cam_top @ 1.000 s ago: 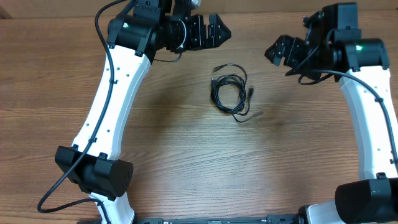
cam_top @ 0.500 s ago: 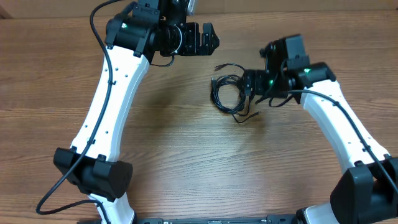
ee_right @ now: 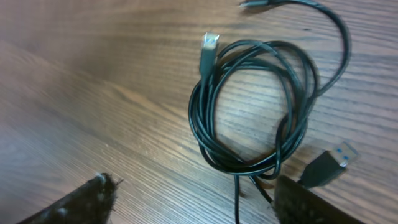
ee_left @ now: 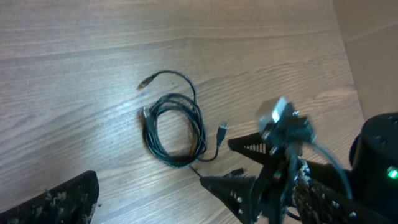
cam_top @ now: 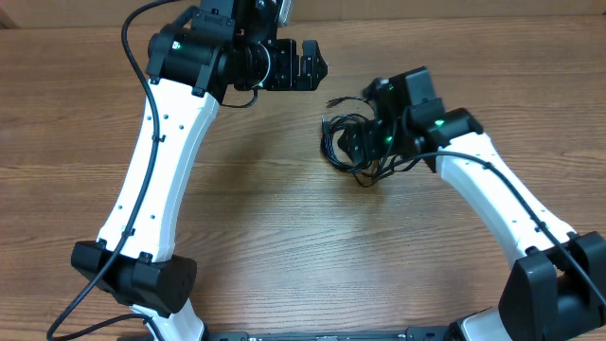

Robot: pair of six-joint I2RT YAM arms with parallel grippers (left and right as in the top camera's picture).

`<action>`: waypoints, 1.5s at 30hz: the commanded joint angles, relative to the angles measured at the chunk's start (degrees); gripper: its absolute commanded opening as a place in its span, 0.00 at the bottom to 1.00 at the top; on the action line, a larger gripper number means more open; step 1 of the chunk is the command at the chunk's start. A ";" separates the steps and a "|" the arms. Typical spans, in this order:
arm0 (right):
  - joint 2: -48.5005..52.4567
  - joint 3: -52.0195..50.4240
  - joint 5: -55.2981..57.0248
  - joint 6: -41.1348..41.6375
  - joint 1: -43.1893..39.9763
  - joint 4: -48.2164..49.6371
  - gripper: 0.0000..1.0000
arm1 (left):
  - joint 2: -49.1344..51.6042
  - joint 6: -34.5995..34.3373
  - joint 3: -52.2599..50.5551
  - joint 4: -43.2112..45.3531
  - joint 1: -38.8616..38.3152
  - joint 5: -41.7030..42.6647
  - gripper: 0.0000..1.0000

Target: Untangle cables

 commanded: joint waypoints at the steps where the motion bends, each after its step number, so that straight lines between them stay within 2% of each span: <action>1: 0.87 -0.76 3.61 -11.17 0.02 0.17 0.73 | -1.20 1.49 0.72 -0.52 0.28 -0.37 1.00; 3: 2.71 -0.76 4.74 -11.63 -0.31 0.33 0.57 | -1.20 1.81 0.72 -0.76 0.28 -0.37 1.00; 4: 4.11 -0.76 5.31 -11.61 -0.61 0.46 0.55 | -1.20 2.23 0.72 -0.85 0.28 -0.37 1.00; 14: 15.78 -0.76 5.22 -11.61 -1.01 1.75 0.53 | -1.20 4.33 0.72 -2.23 0.28 -0.42 1.00; 19: 16.81 -0.76 5.27 -11.61 -1.01 1.77 0.53 | -1.20 4.74 0.72 -2.73 0.28 -1.97 1.00; 22: 16.81 -0.74 5.22 -11.54 -1.01 2.16 0.48 | -1.20 4.79 0.72 -2.80 0.28 -2.10 1.00; 26: 16.81 -0.74 5.03 -11.54 -1.01 2.38 0.29 | -1.20 5.40 0.72 -3.08 0.28 -2.10 1.00; 29: 16.81 -0.74 5.03 -11.52 -1.01 2.75 0.04 | -1.20 5.57 0.72 -3.32 0.28 -2.10 1.00; 37: 16.35 0.37 5.05 -7.34 -1.01 3.85 0.04 | -1.20 5.81 0.72 -4.02 0.28 -2.71 1.00; 43: 10.10 7.10 1.31 -5.16 -1.01 -1.49 0.04 | -1.07 8.70 0.66 -3.80 0.28 -2.73 1.00; 45: 7.74 9.38 0.74 -4.42 -0.90 -3.58 0.04 | -1.07 9.88 0.61 -3.74 0.20 -2.69 0.96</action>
